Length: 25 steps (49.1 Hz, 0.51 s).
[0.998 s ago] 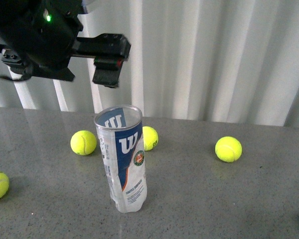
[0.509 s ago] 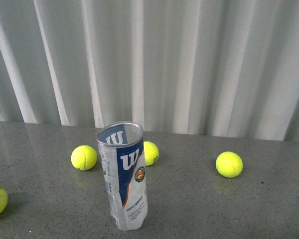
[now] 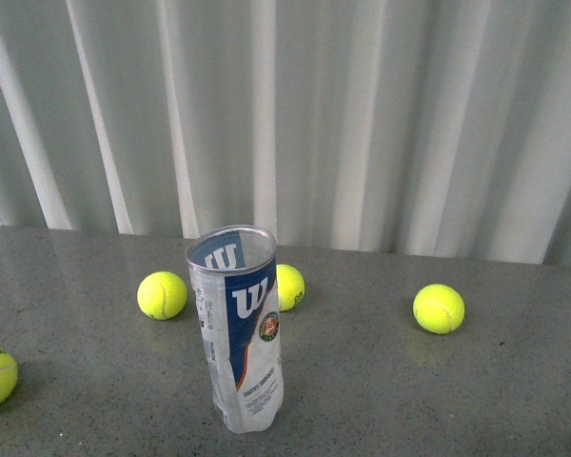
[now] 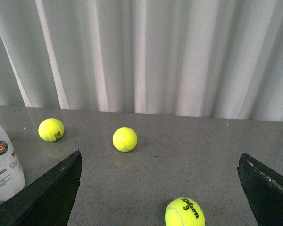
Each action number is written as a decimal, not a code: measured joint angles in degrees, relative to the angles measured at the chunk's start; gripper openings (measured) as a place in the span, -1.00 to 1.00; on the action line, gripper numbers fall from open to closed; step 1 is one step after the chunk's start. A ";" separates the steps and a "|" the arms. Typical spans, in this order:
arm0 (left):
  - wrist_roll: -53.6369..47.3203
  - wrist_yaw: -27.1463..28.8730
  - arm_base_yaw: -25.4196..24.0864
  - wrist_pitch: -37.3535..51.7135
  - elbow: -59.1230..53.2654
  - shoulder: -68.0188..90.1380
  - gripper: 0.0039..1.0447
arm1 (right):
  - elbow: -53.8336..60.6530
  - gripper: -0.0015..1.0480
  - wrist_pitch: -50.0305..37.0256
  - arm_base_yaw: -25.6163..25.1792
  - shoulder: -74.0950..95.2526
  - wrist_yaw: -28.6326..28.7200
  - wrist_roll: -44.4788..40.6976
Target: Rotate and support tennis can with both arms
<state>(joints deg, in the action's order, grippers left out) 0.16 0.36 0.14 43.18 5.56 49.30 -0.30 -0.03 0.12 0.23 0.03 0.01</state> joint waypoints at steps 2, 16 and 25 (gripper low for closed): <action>0.00 -0.15 -0.02 -1.16 -0.68 -1.88 -0.94 | 0.00 0.86 0.00 0.00 0.00 0.02 0.00; -0.02 -0.35 -0.02 -5.18 -4.11 -10.01 -0.94 | 0.00 0.86 0.00 0.00 0.00 0.02 0.00; -0.02 -0.35 -0.02 -11.87 -4.15 -17.62 -0.94 | 0.00 0.86 0.00 0.00 0.00 0.02 0.00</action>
<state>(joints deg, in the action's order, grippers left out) 0.14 0.01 0.12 31.31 1.41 31.68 -0.30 -0.03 0.12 0.23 0.05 0.01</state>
